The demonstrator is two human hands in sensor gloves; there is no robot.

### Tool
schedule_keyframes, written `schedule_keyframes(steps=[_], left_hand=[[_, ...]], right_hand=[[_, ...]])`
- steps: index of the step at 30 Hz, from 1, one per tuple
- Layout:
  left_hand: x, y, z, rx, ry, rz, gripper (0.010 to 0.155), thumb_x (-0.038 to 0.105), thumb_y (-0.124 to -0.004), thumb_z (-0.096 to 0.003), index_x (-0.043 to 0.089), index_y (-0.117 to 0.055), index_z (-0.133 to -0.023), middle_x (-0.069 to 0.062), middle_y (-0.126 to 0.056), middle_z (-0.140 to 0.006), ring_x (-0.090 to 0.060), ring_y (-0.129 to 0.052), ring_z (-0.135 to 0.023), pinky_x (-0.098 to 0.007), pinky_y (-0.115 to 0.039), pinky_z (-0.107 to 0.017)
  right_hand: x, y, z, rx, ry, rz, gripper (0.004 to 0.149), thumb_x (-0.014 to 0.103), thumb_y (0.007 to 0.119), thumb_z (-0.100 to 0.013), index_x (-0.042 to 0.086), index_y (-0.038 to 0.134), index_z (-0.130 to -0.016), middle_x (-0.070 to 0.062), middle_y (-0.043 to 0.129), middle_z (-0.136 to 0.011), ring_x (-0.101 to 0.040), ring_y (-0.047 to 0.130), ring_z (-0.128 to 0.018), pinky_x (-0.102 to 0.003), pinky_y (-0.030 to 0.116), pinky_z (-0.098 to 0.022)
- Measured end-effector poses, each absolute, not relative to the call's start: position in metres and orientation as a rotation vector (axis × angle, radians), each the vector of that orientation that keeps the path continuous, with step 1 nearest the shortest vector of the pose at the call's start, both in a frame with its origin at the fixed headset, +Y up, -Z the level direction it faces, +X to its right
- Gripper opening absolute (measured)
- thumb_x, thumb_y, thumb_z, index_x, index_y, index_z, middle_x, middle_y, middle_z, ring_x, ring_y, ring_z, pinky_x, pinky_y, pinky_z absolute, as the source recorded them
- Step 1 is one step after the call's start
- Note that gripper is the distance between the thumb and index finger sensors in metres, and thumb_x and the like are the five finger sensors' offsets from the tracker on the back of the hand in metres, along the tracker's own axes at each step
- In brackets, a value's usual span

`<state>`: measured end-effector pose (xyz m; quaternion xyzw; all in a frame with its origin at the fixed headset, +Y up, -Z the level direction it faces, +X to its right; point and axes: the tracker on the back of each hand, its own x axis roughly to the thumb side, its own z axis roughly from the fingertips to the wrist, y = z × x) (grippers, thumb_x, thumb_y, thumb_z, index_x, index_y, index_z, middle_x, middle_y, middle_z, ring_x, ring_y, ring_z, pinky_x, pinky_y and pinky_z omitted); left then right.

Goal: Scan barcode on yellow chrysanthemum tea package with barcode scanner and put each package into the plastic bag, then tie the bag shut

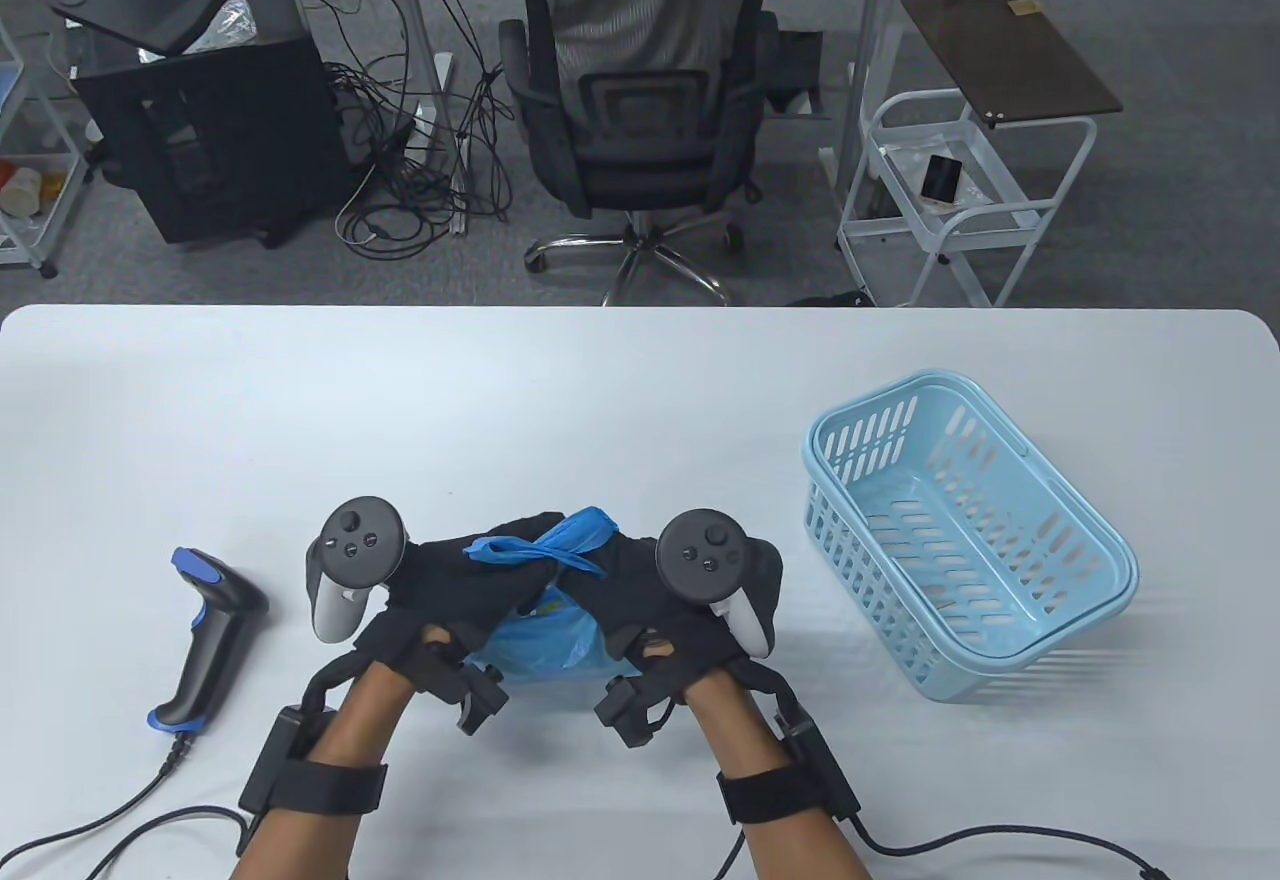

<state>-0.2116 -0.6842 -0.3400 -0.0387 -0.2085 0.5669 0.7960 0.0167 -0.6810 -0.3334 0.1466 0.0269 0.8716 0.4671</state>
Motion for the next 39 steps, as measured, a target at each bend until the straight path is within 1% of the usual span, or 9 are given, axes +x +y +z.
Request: schedule_keyframes(steps=[4,6,8,10,12,21,34,37,39], left_hand=[[-0.213,-0.688,-0.343,-0.140,-0.453,1.287,0.046,0.050,-0.084,-0.0415,0.032,-0.087,-0.084,0.009,-0.102,-0.047,-0.023,-0.104,-0.048,-0.057,-0.072,-0.066],[-0.213,-0.689,-0.344,-0.172,-0.462,1.310,0.046,0.050,-0.083,-0.0417,0.031,-0.088,-0.083,0.009,-0.102,-0.051,-0.024,-0.104,-0.052,-0.058,-0.070,-0.067],[-0.212,-0.692,-0.345,-0.242,-0.484,1.336,0.046,0.050,-0.082,-0.0426,0.031,-0.087,-0.084,0.008,-0.102,-0.060,-0.025,-0.103,-0.059,-0.060,-0.068,-0.068],[-0.214,-0.696,-0.345,-0.288,-0.472,1.398,0.048,0.050,-0.081,-0.0439,0.029,-0.085,-0.087,0.006,-0.101,-0.069,-0.027,-0.101,-0.067,-0.061,-0.065,-0.069],[-0.217,-0.701,-0.347,-0.312,-0.423,1.512,0.049,0.049,-0.080,-0.0443,0.027,-0.084,-0.088,0.004,-0.102,-0.069,-0.027,-0.102,-0.066,-0.060,-0.066,-0.068],[-0.221,-0.713,-0.348,-0.347,-0.316,1.775,0.047,0.050,-0.077,-0.0458,0.034,-0.083,-0.089,0.003,-0.104,-0.067,-0.028,-0.104,-0.060,-0.058,-0.069,-0.067],[-0.225,-0.709,-0.348,-0.304,-0.233,1.663,0.046,0.046,-0.072,-0.0469,0.029,-0.079,-0.089,0.005,-0.103,-0.059,-0.021,-0.103,-0.035,-0.050,-0.079,-0.059],[-0.228,-0.710,-0.350,-0.309,-0.280,1.657,0.046,0.048,-0.069,-0.0474,0.029,-0.078,-0.088,0.003,-0.098,-0.071,-0.022,-0.102,-0.042,-0.052,-0.076,-0.062],[-0.230,-0.710,-0.351,-0.319,-0.314,1.672,0.045,0.048,-0.071,-0.0467,0.026,-0.081,-0.085,0.001,-0.096,-0.075,-0.024,-0.101,-0.045,-0.054,-0.074,-0.063]], right_hand=[[0.032,-0.679,-0.337,0.299,0.041,2.071,0.077,0.062,0.086,-0.030,0.022,0.067,-0.092,-0.006,0.088,-0.087,-0.039,0.079,-0.089,-0.069,0.051,-0.069],[0.032,-0.678,-0.340,0.308,0.066,1.950,0.082,0.063,0.086,-0.030,0.025,0.060,-0.098,-0.009,0.079,-0.096,-0.042,0.071,-0.093,-0.070,0.048,-0.070],[0.026,-0.677,-0.341,0.317,0.074,1.856,0.069,0.059,0.086,-0.033,0.033,0.066,-0.094,-0.004,0.080,-0.097,-0.040,0.072,-0.094,-0.069,0.049,-0.070],[0.024,-0.676,-0.341,0.228,-0.028,1.815,0.039,0.050,0.084,-0.037,0.036,0.087,-0.074,0.005,0.092,-0.084,-0.034,0.082,-0.088,-0.066,0.054,-0.069],[0.022,-0.675,-0.339,0.268,-0.047,1.783,0.037,0.048,0.084,-0.037,0.037,0.089,-0.072,0.006,0.092,-0.085,-0.033,0.081,-0.089,-0.066,0.053,-0.069],[0.033,-0.676,-0.327,0.242,-0.159,1.767,0.036,0.046,0.083,-0.038,0.037,0.088,-0.072,0.005,0.094,-0.083,-0.030,0.084,-0.086,-0.063,0.059,-0.069],[-0.009,-0.654,-0.284,0.886,-0.493,2.289,0.038,0.043,0.083,-0.039,0.036,0.085,-0.076,0.007,0.093,-0.082,-0.025,0.089,-0.081,-0.057,0.065,-0.070],[-0.009,-0.660,-0.287,0.902,-0.350,2.309,0.058,0.059,0.081,-0.034,0.031,0.079,-0.084,0.002,0.086,-0.090,-0.030,0.080,-0.088,-0.063,0.057,-0.072],[-0.006,-0.665,-0.293,0.855,-0.293,2.237,0.060,0.063,0.074,-0.035,0.030,0.078,-0.086,0.001,0.084,-0.092,-0.032,0.077,-0.090,-0.065,0.055,-0.072]])
